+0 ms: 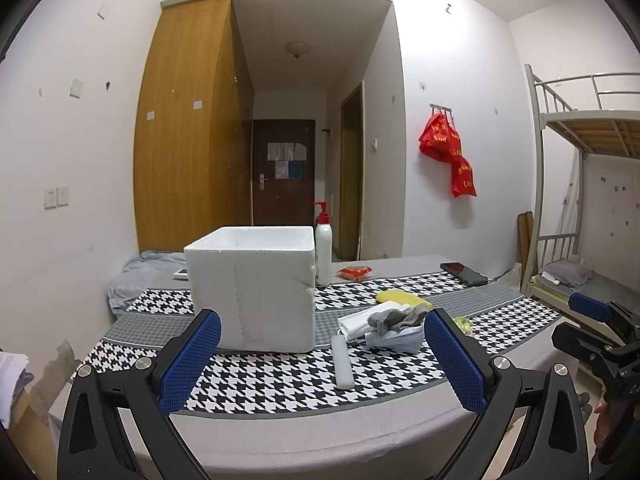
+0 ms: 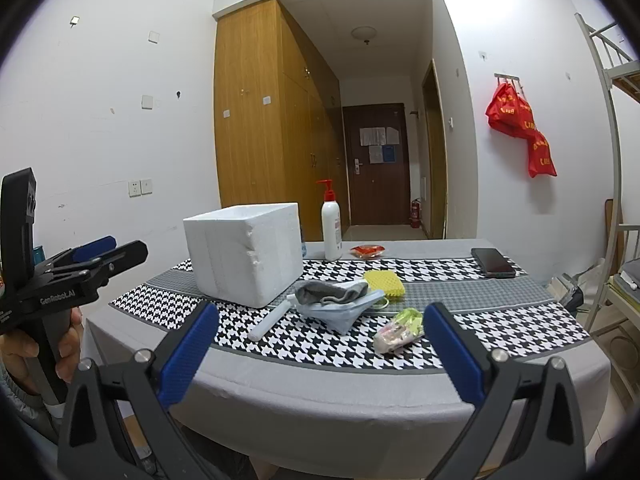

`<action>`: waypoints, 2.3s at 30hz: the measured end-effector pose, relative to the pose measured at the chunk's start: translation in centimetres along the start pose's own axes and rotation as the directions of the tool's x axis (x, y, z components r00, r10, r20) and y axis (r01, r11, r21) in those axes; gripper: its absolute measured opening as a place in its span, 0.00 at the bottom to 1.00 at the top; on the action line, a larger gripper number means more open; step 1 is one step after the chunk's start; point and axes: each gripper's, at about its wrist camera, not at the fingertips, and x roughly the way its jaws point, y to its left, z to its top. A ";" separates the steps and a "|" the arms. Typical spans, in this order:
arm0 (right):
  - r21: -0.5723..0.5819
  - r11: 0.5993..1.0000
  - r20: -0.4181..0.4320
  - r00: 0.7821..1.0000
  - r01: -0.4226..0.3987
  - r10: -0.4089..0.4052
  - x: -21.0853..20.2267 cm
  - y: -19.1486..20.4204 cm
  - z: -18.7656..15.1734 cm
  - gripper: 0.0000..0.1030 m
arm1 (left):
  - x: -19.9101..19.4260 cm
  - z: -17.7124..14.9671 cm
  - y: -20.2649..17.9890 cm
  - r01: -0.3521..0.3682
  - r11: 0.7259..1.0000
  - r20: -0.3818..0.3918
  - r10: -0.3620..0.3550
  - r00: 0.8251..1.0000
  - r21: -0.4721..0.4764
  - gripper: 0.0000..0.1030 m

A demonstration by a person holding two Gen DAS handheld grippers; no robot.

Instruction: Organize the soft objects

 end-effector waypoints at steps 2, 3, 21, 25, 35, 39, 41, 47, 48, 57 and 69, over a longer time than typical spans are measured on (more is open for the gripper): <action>0.002 1.000 0.001 1.000 0.000 0.000 0.0 0.0 0.1 1.00 | 0.1 0.1 0.0 0.001 1.000 0.001 -0.001 1.000 0.003 0.99; 0.002 1.000 0.001 1.000 0.000 0.000 0.0 0.0 0.1 1.00 | 0.1 0.2 -0.1 -0.001 1.000 0.002 0.001 1.000 0.005 0.99; 0.041 0.998 -0.041 0.999 0.037 -0.035 1.9 -1.5 0.4 1.00 | 2.3 0.3 -0.3 0.023 0.999 -0.034 -0.022 0.999 0.024 0.99; 0.057 0.997 -0.063 0.997 0.048 -0.045 2.8 -2.1 0.4 1.00 | 3.6 0.4 -0.3 0.044 0.999 -0.066 -0.043 0.997 0.024 0.99; 0.059 0.994 -0.137 0.987 0.089 -0.080 5.9 -2.7 0.2 1.00 | 7.3 -0.3 -0.4 0.074 0.997 -0.157 -0.068 0.985 0.037 0.99; 0.048 0.992 -0.167 0.980 0.114 -0.104 7.2 -2.9 -0.2 1.00 | 9.1 -0.8 -0.5 0.083 0.996 -0.201 -0.073 0.977 0.041 0.99; 0.057 0.991 -0.184 0.977 0.119 -0.107 7.8 -3.1 -0.3 1.00 | 10.1 -1.2 -0.5 0.081 0.996 -0.226 -0.070 0.972 0.040 0.99; 0.086 0.984 -0.246 0.960 0.158 -0.133 9.6 -4.3 -1.1 1.00 | 12.3 -2.4 -0.5 0.077 0.996 -0.299 -0.061 0.952 0.041 0.99; 0.088 0.983 -0.253 0.958 0.163 -0.136 9.8 -4.4 -1.2 1.00 | 12.8 -2.6 -0.5 0.076 0.996 -0.312 -0.060 0.948 0.039 0.99; 0.097 0.979 -0.298 0.944 0.177 -0.141 11.5 -5.2 -2.1 1.00 | 16.4 -4.6 -0.6 0.034 0.998 -0.428 -0.008 0.904 0.052 0.99; 0.105 0.974 -0.352 0.924 0.199 -0.151 13.4 -6.1 -3.1 1.00 | 19.5 -6.1 -1.2 0.038 0.998 -0.509 -0.006 0.861 0.053 0.78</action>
